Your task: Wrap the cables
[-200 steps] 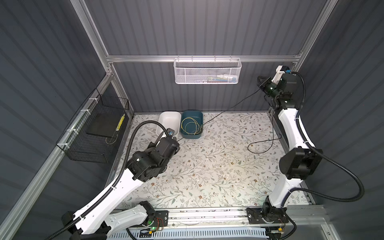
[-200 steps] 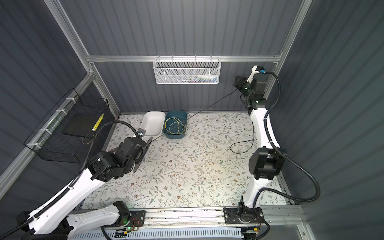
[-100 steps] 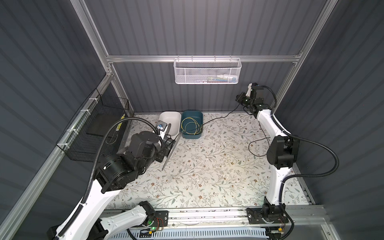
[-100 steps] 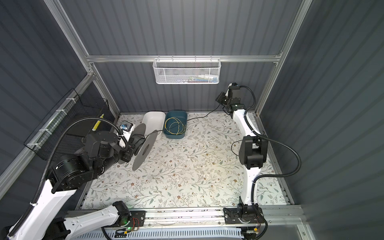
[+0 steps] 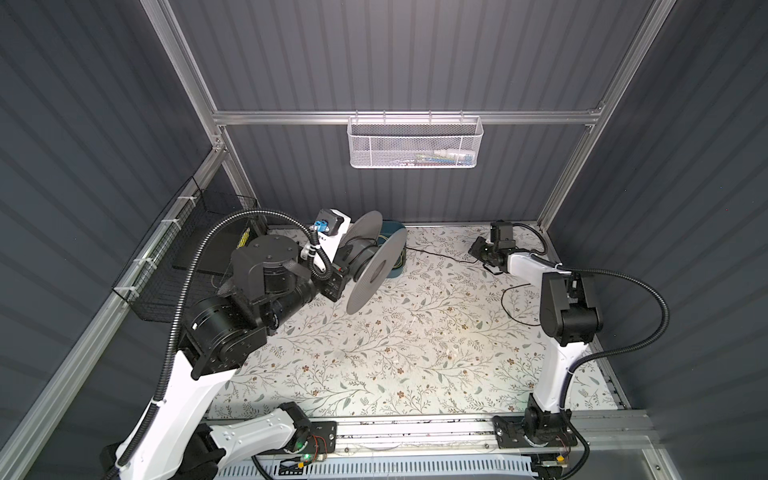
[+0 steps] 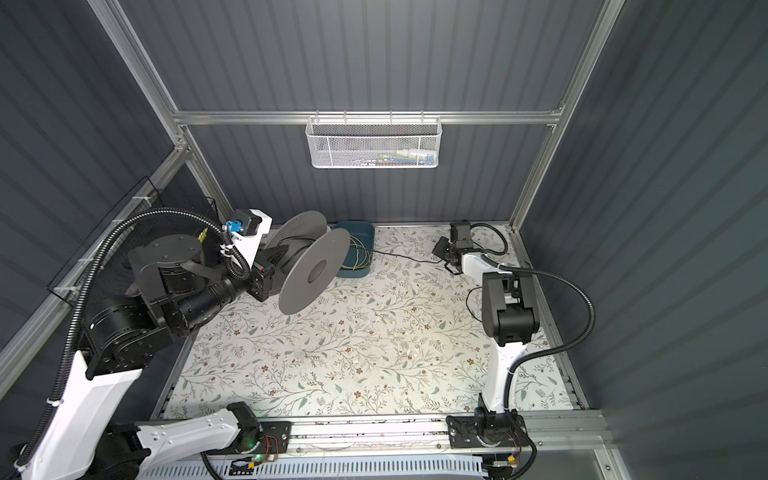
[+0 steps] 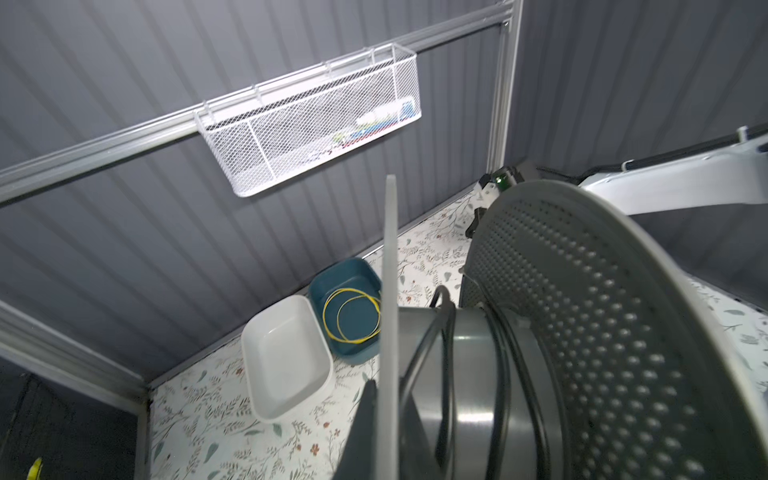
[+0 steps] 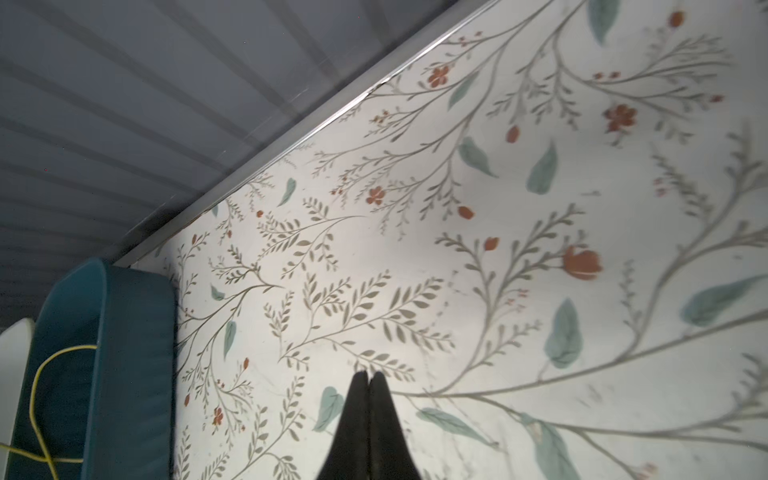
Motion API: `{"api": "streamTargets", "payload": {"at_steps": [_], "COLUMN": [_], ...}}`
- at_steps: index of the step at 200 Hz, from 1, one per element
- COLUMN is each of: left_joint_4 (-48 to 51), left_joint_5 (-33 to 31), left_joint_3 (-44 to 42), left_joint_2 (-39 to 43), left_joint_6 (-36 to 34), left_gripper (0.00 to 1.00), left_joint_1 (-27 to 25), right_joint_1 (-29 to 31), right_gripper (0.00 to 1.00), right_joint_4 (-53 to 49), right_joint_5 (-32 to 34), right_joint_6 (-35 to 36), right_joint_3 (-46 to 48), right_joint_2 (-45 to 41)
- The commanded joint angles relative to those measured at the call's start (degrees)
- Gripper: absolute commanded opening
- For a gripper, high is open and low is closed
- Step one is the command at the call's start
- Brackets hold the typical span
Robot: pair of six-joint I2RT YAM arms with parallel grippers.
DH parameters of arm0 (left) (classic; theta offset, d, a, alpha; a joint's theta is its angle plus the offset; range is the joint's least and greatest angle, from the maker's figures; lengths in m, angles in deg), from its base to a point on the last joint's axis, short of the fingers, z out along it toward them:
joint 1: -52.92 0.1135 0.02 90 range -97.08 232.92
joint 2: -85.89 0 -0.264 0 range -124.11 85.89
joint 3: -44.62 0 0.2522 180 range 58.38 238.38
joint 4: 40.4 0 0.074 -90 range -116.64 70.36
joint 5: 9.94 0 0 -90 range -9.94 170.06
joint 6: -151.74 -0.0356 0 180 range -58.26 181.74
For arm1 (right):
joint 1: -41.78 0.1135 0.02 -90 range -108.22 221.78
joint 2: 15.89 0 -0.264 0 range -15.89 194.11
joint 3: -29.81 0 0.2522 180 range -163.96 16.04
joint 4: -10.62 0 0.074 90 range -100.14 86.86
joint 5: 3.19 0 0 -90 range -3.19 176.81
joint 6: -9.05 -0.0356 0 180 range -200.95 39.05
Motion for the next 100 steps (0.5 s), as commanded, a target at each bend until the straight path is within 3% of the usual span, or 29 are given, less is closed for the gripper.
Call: {"api": "streamTargets", "payload": {"at_steps": [1, 43, 73, 100], "left_joint_4": [-6.56, -19.07, -22.46, -31.69], "left_joint_5": [-0.78, -12.14, -21.95, -34.76], "left_joint_3": [3.55, 4.42, 10.3, 7.33], "left_joint_2": [-0.94, -8.37, -16.46, -20.99], "left_joint_6": [0.5, 4.82, 7.66, 2.17], "left_gripper": [0.0, 0.0, 0.0, 0.0], "left_joint_1": [0.18, 0.4, 1.43, 2.31], "right_joint_1": [-0.8, 7.66, 14.26, 20.38], "right_gripper": [0.0, 0.0, 0.0, 0.0], "right_joint_4": [3.6, 7.94, 9.93, 10.39], "right_joint_5": [1.72, 4.65, 6.64, 7.87], "right_joint_6": [0.7, 1.79, 1.55, 1.3], "right_joint_3": [2.22, 12.07, 19.3, 25.5], "right_joint_2": [-3.45, -9.45, -15.97, -25.79]}}
